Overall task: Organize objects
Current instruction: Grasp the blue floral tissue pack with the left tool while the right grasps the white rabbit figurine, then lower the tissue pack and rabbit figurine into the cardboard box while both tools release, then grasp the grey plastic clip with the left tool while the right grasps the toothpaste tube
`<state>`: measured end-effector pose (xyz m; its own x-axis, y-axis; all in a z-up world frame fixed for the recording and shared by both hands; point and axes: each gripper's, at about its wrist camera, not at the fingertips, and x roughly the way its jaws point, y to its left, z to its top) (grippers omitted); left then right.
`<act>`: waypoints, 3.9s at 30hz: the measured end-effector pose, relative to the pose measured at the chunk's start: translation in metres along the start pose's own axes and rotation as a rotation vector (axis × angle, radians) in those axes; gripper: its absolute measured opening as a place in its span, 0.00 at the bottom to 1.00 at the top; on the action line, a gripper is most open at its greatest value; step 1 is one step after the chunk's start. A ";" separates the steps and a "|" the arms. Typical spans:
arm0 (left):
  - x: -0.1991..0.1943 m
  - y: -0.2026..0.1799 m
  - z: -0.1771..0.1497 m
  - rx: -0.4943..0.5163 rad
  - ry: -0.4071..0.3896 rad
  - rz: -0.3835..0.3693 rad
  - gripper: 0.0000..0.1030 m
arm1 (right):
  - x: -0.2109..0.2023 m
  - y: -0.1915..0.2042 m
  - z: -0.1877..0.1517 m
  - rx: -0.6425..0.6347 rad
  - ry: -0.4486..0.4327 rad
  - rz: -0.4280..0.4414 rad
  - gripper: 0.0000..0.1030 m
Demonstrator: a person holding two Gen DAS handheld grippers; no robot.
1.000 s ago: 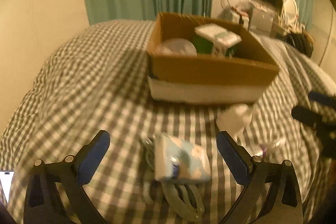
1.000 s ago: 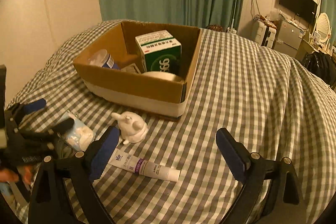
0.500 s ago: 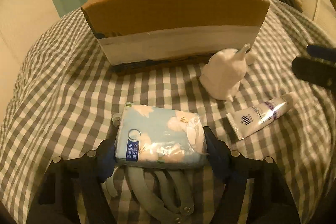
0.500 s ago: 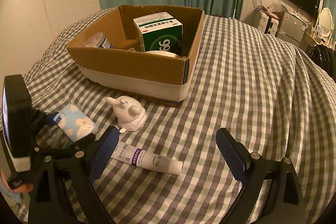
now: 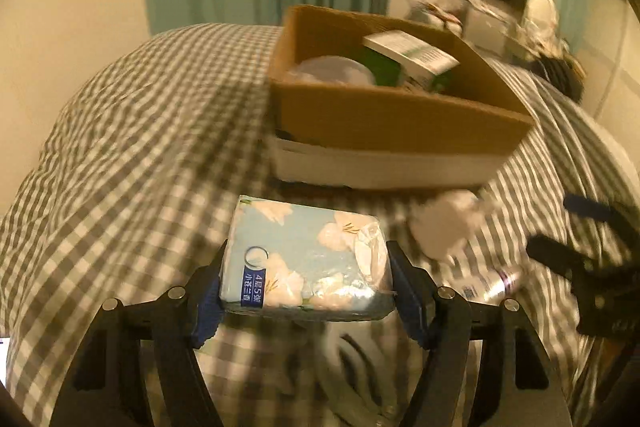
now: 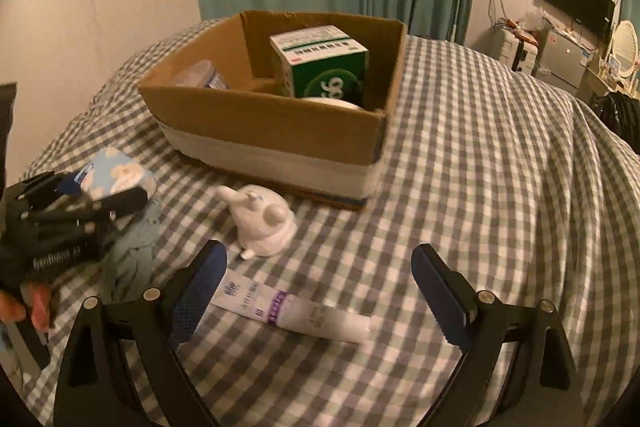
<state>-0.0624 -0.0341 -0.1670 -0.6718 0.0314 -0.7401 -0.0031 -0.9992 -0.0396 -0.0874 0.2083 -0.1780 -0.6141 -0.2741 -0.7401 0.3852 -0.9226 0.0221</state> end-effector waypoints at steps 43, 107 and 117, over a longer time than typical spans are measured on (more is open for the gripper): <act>-0.036 -0.006 0.030 -0.008 -0.033 -0.058 0.71 | -0.038 0.027 0.048 -0.037 -0.072 0.039 0.44; -0.030 -0.031 0.138 -0.017 -0.258 -0.065 1.00 | -0.080 -0.032 0.123 0.017 -0.368 -0.003 0.89; -0.059 -0.003 0.083 -0.085 -0.295 0.040 1.00 | -0.089 -0.034 0.086 -0.030 -0.315 -0.057 0.89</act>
<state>-0.0843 -0.0351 -0.0675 -0.8561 -0.0290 -0.5160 0.0817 -0.9935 -0.0797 -0.1055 0.2410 -0.0550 -0.8164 -0.2975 -0.4950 0.3614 -0.9317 -0.0361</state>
